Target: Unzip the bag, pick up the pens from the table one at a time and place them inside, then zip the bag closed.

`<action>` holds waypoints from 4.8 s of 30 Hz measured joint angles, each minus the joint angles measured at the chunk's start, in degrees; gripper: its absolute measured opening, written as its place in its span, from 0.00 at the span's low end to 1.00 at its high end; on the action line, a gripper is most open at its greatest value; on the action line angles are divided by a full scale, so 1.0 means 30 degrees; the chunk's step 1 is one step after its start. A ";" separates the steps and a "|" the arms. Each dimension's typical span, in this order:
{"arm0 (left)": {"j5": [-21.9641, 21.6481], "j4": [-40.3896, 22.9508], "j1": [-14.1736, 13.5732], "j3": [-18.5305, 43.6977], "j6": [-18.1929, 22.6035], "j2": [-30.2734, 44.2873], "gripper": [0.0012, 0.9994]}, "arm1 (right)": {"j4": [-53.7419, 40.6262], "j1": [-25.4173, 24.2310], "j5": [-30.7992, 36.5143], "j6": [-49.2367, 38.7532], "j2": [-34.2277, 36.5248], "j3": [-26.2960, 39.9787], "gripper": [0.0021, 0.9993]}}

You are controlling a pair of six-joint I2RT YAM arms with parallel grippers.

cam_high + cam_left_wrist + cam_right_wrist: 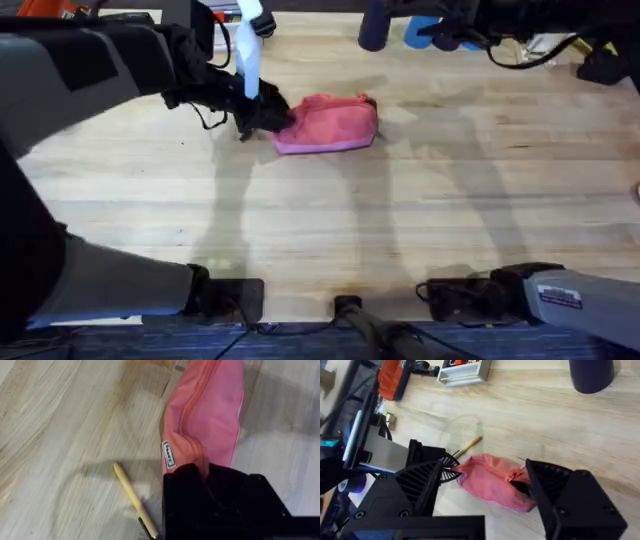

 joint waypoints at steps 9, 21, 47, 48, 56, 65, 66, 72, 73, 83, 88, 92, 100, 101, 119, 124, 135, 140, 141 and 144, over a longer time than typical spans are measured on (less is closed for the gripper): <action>0.0021 -0.0012 0.0000 0.0000 0.0000 0.0000 0.04 | 0.0005 0.0000 0.0000 0.0011 0.0003 0.0000 1.00; 0.0026 -0.0015 0.0000 0.0000 0.0000 0.0000 0.04 | -0.0350 0.0000 0.0000 0.0275 0.0000 0.0000 1.00; 0.0032 -0.0015 0.0000 0.0000 0.0001 0.0000 0.04 | -0.5552 0.2586 0.5617 0.2160 0.0933 0.2178 1.00; 0.0029 -0.0015 0.0000 0.0000 0.0000 0.0000 0.04 | -0.5559 0.2768 0.6031 0.2153 0.0933 0.2345 1.00; 0.0026 -0.0015 0.0000 0.0000 0.0000 0.0000 0.04 | -0.5552 0.4160 0.8765 0.2073 0.0933 0.2557 1.00; 0.0032 -0.0015 0.0000 0.0000 0.0001 0.0000 0.04 | -0.5384 0.4401 0.9477 0.1868 0.1300 0.2557 1.00; 0.0033 -0.0015 0.0000 0.0000 0.0000 0.0000 0.04 | -0.5392 0.4408 0.9488 0.1854 0.1419 0.2557 1.00; 0.0033 -0.0015 0.0000 0.0000 0.0000 0.0000 0.04 | -0.5332 0.4510 0.9559 0.1796 0.1968 0.2557 1.00; 0.0030 -0.0022 0.0000 0.0000 0.0000 0.0000 0.04 | -0.5246 0.4558 0.9583 0.1796 0.2030 0.2557 1.00; 0.0033 -0.0029 0.0000 0.0000 0.0003 0.0000 0.04 | -0.4434 0.4976 0.9519 0.1803 0.3150 0.2572 1.00; 0.0033 -0.0029 0.0000 0.0000 0.0001 0.0000 0.04 | -0.3895 0.4976 0.8944 0.1811 0.4393 0.2572 1.00; 0.0033 -0.0029 0.0000 0.0000 0.0002 -0.0006 0.04 | -0.3583 0.4975 0.8590 0.2257 0.5650 0.2572 1.00; 0.0033 -0.0029 0.0000 0.0000 0.0004 0.0000 0.04 | -0.3490 0.4969 0.8517 0.2393 0.6832 0.2572 1.00; 0.0033 -0.0029 0.0000 0.0000 0.0006 0.0000 0.04 | -0.3469 0.4976 0.8517 0.2393 0.6951 0.2572 1.00; 0.0036 -0.0032 0.0000 0.0000 0.0007 0.0000 0.04 | -0.3356 0.4976 0.7494 0.2666 0.8306 0.2572 0.86; 0.0040 -0.0036 0.0000 0.0000 0.0000 0.0000 0.04 | -0.3315 0.4976 0.7380 0.2677 0.8400 0.2572 0.68; 0.0172 -0.0095 0.0000 0.0000 0.0007 0.0000 0.04 | -0.3541 0.4969 0.7453 0.2196 0.8415 0.2572 0.24; 0.0263 -0.0090 0.0000 0.0000 0.0004 0.0000 0.04 | -0.3906 0.4899 0.7453 0.1270 0.8415 0.2572 0.18; 0.0294 -0.0087 0.0000 0.0000 0.0006 0.0000 0.04 | -0.3976 0.4847 0.7453 0.1186 0.8415 0.2572 0.18; 0.0373 -0.0073 -0.0007 0.0000 0.0006 0.0000 0.04 | -0.4129 0.4650 0.7332 0.1032 0.8415 0.2572 0.16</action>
